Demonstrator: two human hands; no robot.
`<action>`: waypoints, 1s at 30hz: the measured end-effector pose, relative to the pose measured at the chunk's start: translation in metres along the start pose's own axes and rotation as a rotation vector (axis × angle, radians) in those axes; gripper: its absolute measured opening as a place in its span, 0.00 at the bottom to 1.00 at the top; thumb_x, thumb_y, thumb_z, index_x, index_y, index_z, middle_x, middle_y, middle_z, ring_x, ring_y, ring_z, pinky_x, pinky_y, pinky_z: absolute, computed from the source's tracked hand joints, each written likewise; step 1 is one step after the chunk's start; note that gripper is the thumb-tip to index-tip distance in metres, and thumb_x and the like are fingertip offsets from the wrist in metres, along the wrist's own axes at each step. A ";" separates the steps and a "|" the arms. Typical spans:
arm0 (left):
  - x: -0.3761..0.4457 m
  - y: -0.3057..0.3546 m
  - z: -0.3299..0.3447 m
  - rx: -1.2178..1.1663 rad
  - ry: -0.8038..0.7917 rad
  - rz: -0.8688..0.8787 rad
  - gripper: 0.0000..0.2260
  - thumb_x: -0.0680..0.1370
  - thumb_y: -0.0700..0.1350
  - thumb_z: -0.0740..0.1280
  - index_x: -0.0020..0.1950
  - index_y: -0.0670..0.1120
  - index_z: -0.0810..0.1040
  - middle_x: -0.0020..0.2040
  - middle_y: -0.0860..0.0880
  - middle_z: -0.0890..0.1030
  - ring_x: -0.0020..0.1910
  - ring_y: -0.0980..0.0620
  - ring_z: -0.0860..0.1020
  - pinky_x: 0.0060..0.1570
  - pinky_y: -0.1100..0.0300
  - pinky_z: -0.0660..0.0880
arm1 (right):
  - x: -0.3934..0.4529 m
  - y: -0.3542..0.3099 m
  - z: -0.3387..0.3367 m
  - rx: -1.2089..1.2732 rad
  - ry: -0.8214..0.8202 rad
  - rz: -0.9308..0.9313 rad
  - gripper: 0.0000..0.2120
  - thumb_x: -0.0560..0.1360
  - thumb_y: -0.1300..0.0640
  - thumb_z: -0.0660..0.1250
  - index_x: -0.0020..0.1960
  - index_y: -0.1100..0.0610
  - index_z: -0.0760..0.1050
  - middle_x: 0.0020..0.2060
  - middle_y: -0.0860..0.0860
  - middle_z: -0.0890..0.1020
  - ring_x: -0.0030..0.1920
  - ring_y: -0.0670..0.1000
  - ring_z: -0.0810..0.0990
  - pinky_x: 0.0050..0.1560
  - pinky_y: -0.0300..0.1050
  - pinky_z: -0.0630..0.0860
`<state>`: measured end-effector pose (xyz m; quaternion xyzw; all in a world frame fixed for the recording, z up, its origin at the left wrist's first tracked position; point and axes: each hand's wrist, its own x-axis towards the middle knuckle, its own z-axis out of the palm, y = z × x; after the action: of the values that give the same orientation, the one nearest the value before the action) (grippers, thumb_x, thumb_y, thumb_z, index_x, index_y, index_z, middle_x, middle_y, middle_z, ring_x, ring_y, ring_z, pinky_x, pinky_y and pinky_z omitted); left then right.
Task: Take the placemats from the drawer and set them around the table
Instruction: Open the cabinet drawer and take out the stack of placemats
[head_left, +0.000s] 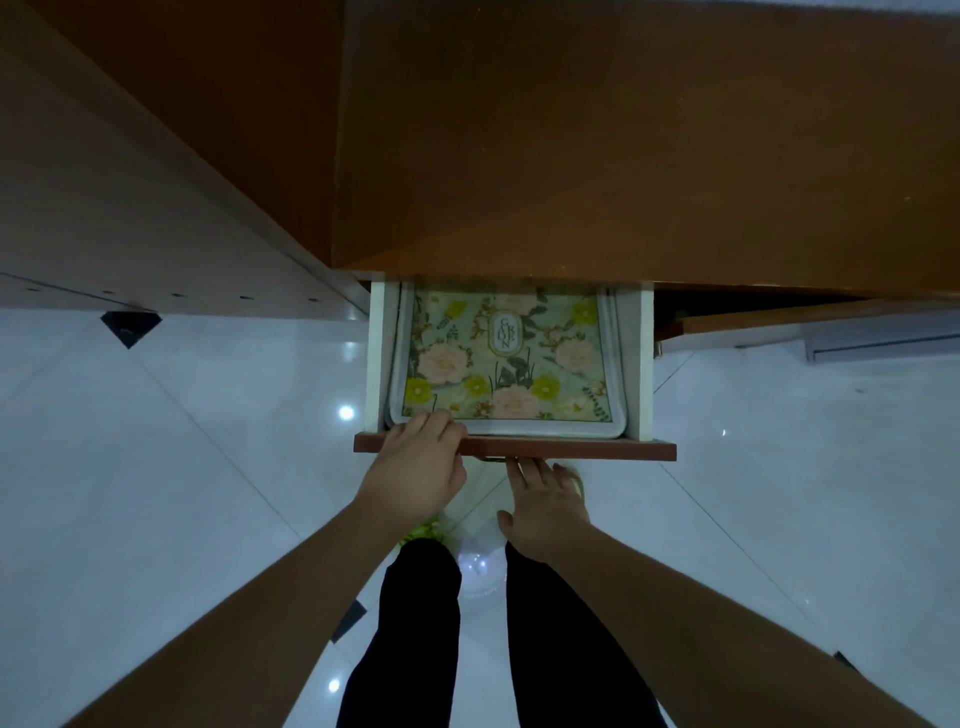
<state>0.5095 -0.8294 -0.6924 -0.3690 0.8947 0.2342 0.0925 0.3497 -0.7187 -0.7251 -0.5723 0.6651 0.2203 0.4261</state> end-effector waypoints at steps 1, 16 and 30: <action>-0.005 0.000 0.001 -0.008 -0.026 0.007 0.18 0.71 0.48 0.56 0.52 0.44 0.81 0.48 0.47 0.80 0.47 0.44 0.79 0.44 0.51 0.78 | -0.003 -0.001 0.002 0.001 -0.008 -0.012 0.37 0.81 0.42 0.53 0.80 0.57 0.41 0.79 0.54 0.48 0.79 0.54 0.48 0.77 0.53 0.44; -0.020 0.006 -0.006 -0.069 -0.215 0.015 0.17 0.63 0.36 0.71 0.52 0.38 0.81 0.48 0.40 0.80 0.47 0.38 0.80 0.39 0.46 0.79 | -0.065 0.008 -0.044 0.017 0.551 -0.004 0.18 0.73 0.54 0.60 0.59 0.59 0.78 0.51 0.56 0.80 0.52 0.58 0.78 0.53 0.53 0.74; -0.026 -0.003 -0.006 -0.060 -0.269 0.081 0.18 0.72 0.45 0.58 0.52 0.40 0.83 0.45 0.43 0.79 0.45 0.41 0.79 0.36 0.48 0.80 | -0.054 0.010 -0.032 0.145 0.403 0.033 0.14 0.72 0.55 0.58 0.44 0.59 0.81 0.38 0.55 0.80 0.40 0.58 0.80 0.38 0.48 0.76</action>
<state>0.5300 -0.8188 -0.6794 -0.3004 0.8809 0.3120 0.1911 0.3290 -0.7102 -0.6656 -0.5616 0.7603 0.0601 0.3209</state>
